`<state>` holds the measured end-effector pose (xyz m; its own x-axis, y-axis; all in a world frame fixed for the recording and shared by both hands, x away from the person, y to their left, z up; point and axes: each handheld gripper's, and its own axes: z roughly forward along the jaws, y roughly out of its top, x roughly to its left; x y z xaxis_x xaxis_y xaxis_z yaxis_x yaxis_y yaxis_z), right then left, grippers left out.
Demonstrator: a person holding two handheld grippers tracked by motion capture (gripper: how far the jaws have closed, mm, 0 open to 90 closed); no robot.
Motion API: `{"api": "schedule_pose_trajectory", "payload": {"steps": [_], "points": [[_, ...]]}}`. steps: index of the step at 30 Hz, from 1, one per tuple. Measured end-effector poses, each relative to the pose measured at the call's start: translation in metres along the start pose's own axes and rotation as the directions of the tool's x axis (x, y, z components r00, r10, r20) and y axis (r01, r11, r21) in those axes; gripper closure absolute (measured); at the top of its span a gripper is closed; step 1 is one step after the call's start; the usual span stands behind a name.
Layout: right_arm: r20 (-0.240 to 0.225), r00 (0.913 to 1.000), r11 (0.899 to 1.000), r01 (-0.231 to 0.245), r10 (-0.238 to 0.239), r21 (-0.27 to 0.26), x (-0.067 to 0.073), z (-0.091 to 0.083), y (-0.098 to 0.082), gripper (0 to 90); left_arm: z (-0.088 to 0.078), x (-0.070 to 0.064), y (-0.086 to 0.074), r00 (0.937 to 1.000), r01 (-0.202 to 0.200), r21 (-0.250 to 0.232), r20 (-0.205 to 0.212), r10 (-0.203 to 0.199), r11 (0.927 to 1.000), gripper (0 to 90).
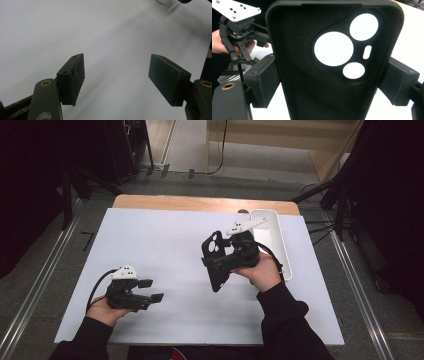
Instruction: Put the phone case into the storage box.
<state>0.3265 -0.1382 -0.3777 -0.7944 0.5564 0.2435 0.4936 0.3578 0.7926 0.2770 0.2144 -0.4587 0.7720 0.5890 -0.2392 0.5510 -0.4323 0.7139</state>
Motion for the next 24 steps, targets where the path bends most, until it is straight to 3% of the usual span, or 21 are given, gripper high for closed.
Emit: {"api": "schedule_pose_trajectory", "payload": {"steps": [12, 24], "points": [[0.019, 0.9996, 0.999, -0.021, 0.022, -0.028, -0.012, -0.019, 0.004, 11.9, -0.002, 0.001, -0.004, 0.9999, 0.015, 0.004, -0.002, -0.015, 0.9999, 28.5], [0.084, 0.995, 0.997, -0.049, 0.054, -0.061, -0.021, -0.04, 0.004, 11.9, -0.002, 0.004, -0.004, 0.9997, 0.023, 0.011, 0.012, -0.023, 0.9997, 28.5]]}}
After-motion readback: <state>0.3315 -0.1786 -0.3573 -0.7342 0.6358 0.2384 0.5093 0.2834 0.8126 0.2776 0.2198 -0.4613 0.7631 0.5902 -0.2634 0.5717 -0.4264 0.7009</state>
